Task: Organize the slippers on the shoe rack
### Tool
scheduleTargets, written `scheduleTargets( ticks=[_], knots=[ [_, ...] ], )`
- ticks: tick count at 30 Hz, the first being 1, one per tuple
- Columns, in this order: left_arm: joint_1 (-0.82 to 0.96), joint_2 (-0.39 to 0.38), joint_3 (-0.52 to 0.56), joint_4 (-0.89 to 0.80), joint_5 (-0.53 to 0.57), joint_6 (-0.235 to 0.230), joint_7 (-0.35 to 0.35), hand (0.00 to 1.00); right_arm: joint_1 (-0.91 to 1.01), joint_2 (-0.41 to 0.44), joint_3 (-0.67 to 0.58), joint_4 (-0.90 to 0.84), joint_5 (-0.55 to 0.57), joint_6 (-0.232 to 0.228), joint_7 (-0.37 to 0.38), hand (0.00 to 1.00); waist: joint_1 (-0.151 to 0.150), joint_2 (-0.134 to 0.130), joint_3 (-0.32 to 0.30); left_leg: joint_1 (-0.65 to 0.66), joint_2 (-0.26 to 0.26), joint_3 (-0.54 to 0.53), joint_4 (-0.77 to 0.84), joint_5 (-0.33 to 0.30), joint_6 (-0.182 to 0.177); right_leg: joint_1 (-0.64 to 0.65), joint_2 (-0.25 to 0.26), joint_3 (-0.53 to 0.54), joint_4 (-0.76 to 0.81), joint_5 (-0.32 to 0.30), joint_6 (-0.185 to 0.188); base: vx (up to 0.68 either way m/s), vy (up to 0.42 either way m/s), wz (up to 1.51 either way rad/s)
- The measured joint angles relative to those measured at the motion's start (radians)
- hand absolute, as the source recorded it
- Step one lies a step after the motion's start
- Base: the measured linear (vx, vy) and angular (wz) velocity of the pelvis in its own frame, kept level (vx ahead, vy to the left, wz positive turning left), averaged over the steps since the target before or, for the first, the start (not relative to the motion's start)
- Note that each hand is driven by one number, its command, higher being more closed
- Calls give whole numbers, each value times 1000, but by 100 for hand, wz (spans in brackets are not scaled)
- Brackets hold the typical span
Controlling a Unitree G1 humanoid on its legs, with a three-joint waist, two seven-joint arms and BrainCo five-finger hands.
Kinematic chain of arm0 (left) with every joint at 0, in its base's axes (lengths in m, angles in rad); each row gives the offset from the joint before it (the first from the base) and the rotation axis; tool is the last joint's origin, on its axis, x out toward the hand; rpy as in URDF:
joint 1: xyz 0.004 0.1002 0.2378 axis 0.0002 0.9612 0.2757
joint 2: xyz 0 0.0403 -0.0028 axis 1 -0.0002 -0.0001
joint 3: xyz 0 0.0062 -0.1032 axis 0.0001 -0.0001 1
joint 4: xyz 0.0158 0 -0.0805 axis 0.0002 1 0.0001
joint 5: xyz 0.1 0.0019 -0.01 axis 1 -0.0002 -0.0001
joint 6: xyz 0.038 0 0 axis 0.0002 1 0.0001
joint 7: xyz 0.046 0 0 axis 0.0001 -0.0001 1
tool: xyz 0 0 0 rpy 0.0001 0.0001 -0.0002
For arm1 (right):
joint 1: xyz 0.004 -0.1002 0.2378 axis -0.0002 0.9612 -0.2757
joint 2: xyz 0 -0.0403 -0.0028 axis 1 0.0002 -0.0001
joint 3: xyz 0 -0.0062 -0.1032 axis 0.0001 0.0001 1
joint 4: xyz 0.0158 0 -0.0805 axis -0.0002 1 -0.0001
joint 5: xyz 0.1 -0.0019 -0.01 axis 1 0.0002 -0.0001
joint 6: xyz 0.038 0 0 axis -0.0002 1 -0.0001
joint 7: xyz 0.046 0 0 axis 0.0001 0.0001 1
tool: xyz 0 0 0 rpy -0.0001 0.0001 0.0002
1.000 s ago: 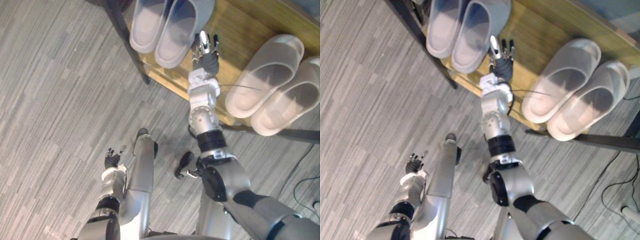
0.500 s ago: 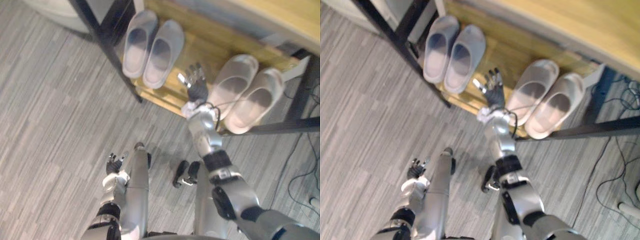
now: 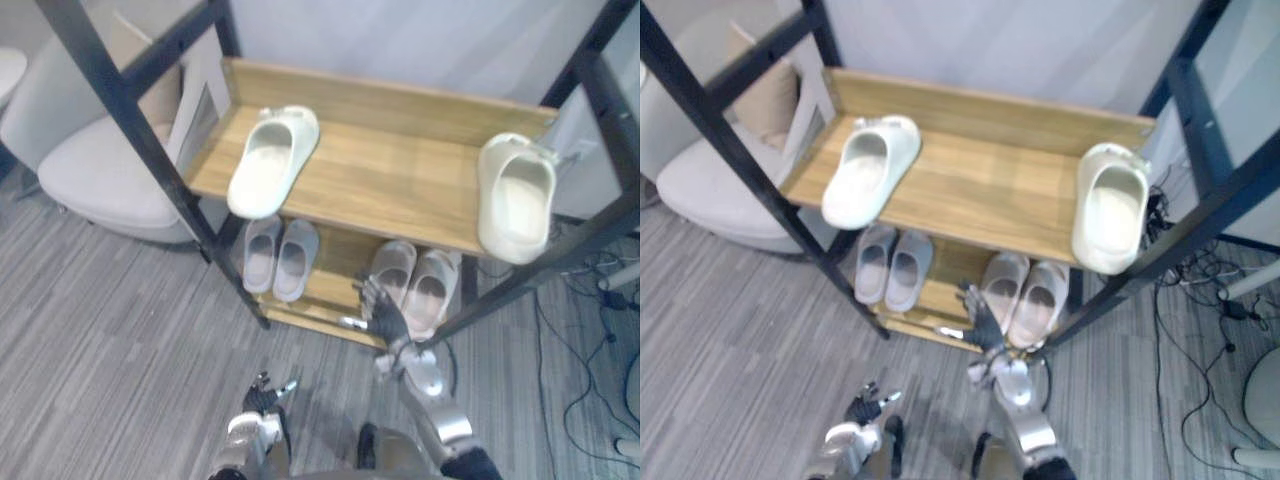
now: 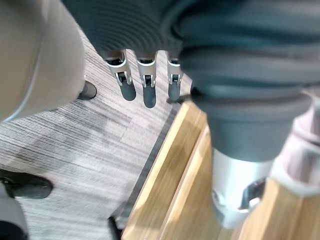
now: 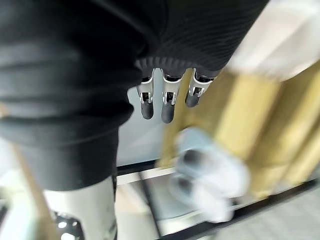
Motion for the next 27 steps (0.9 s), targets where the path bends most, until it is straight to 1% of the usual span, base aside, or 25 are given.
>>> scheduleTargets(
  ticks=[1,2,3,4,5,6,7,9,12,13,15,16,17,18,19,21,22,23,24,25,26,27],
  knots=[
    [0,4,-12,2,5,0,-1,0,8,0,-14,24,-11,2,1,0,-2,3,-3,9,0,0,-13,5,1,9,2,0,-12,6,0,28,41,-7],
    [2,15,-34,6,16,0,-3,0,27,-2,-45,90,-31,9,0,0,-7,9,-18,26,-1,6,-44,20,3,22,7,3,-42,23,3,13,39,-11],
    [7,24,-52,8,22,0,-9,0,38,-4,-72,156,-31,13,-2,0,-12,12,-21,48,-1,12,-72,32,6,40,10,7,-69,36,4,9,40,-13],
    [10,29,-58,8,24,0,-11,0,42,-6,-83,180,-31,14,-2,0,-15,13,-21,57,-1,15,-80,35,7,47,11,8,-76,41,4,-2,35,-13],
    [21,43,-73,8,32,0,-14,0,51,-10,-100,252,-35,16,-3,0,-22,15,-26,78,-3,18,-102,45,9,65,12,10,-97,51,7,-12,38,-8],
    [27,53,-96,8,39,1,-16,0,59,-15,-118,310,-49,17,-14,0,-28,17,-28,97,-4,19,-121,52,10,83,14,11,-114,59,9,-22,34,-8],
    [28,56,-102,8,42,1,-16,0,64,-16,-127,332,-54,17,-18,0,-30,18,-31,104,-5,19,-129,56,11,84,14,13,-120,62,10,-20,31,-7],
    [26,61,-125,8,54,0,-17,0,72,-24,-151,448,-68,16,-39,0,-32,23,-34,129,-6,21,-155,67,16,114,21,21,-155,81,14,-23,20,-8],
    [23,69,-156,7,75,0,-18,0,71,-20,-180,513,-66,15,-45,0,-34,27,-38,142,-7,24,-175,74,18,116,27,35,-173,95,16,-33,17,-11],
    [16,76,-186,5,91,0,-18,0,71,-25,-187,519,-66,15,-55,0,-39,28,-38,145,-7,28,-179,78,19,120,28,38,-180,103,15,-25,14,-8],
    [12,94,-227,-67,100,18,-19,0,70,-25,-203,533,-62,12,-59,0,-44,29,-38,158,-6,34,-197,88,19,133,30,38,-194,111,15,-40,15,-1],
    [17,124,-300,-172,55,4,-24,0,66,-24,-218,558,-28,9,-59,0,-43,30,-39,172,-11,22,-208,95,21,146,29,33,-201,113,18,-43,20,7],
    [17,128,-314,-183,49,-5,-35,0,65,-24,-221,562,-19,9,-59,0,-44,32,-40,176,-13,20,-210,95,22,149,28,32,-204,113,18,-47,28,3],
    [8,125,-353,-191,54,-10,-42,0,63,-24,-237,583,-16,8,-60,0,-47,35,-51,186,-14,22,-221,95,22,151,28,35,-210,110,23,0,0,0],
    [7,123,-364,-190,56,-9,-41,0,62,-23,-241,588,-16,8,-60,0,-47,35,-53,189,-14,22,-226,95,21,153,28,35,-211,110,24,0,0,0],
    [-2,113,-485,-212,61,-4,-41,0,62,-21,-256,593,-1,8,-65,0,-49,40,-53,196,-17,16,-237,96,23,165,26,31,-225,111,25,17,9,8],
    [-2,113,-502,-221,61,-4,-41,0,62,-21,-256,593,3,8,-66,0,-50,40,-53,196,-17,16,-238,96,24,166,27,31,-226,112,25,24,11,4],
    [-3,113,-568,-280,60,-2,-44,0,64,-20,-256,592,15,5,-73,0,-51,39,-53,196,-18,15,-238,97,22,167,26,31,-227,112,25,37,9,1],
    [-6,114,-611,-353,59,-4,-57,0,65,-19,-256,592,15,0,-79,0,-57,38,-53,196,-21,15,-240,101,21,170,26,31,-227,111,25,53,12,0],
    [-9,115,-625,-377,58,-5,-60,0,65,-19,-256,592,16,-3,-80,0,-58,39,-53,196,-22,15,-240,102,23,171,26,31,-227,111,25,56,10,0],
    [-25,117,-661,-460,55,-10,-62,0,65,-19,-256,591,18,-8,-81,0,-64,39,-53,199,-23,14,-242,104,26,173,26,31,-227,111,25,56,4,-1],
    [-38,117,-682,-530,49,-24,-62,0,65,-19,-257,591,18,-11,-82,0,-71,39,-53,207,-23,14,-245,104,26,176,27,31,-227,113,22,47,-1,-1]
  ],
)
